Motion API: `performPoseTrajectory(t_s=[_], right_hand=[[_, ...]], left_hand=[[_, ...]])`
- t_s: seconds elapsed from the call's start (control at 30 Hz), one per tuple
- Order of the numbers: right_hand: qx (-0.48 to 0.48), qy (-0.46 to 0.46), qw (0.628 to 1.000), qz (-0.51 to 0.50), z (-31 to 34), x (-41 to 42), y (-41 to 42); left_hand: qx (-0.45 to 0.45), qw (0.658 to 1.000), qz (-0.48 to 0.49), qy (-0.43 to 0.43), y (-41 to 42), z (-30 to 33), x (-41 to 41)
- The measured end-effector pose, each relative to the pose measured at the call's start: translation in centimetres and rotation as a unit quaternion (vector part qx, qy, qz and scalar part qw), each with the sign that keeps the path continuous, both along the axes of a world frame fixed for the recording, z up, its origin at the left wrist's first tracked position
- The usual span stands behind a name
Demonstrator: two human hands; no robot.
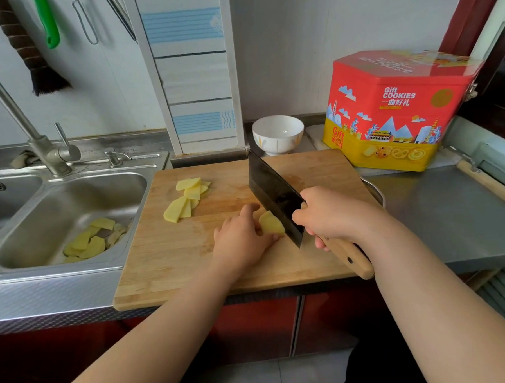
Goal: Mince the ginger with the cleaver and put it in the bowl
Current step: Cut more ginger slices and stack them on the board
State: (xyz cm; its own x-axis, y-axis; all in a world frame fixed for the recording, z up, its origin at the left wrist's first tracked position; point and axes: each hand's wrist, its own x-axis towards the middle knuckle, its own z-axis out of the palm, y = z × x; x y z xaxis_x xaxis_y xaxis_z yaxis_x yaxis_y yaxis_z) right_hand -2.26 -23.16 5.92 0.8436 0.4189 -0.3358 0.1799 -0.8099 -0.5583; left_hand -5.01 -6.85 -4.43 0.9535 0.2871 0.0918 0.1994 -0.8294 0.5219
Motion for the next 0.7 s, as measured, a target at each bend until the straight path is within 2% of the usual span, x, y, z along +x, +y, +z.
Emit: performPoseTrajectory(t_s=[0.13, 0.5, 0.7], right_hand=[[-0.009, 0.003, 1.000, 0.005, -0.3, 0.4, 0.0], [-0.001, -0.005, 1.000, 0.029, -0.7, 0.6, -0.4], [0.034, 0.033, 0.999, 0.008, -0.9, 0.8, -0.2]], left_hand=[[0.015, 1.000, -0.015, 0.011, 0.0, -0.1, 0.0], [-0.002, 0.999, -0.022, -0.047, -0.7, -0.5, 0.4], [0.028, 0.999, -0.012, -0.039, -1.3, -0.4, 0.5]])
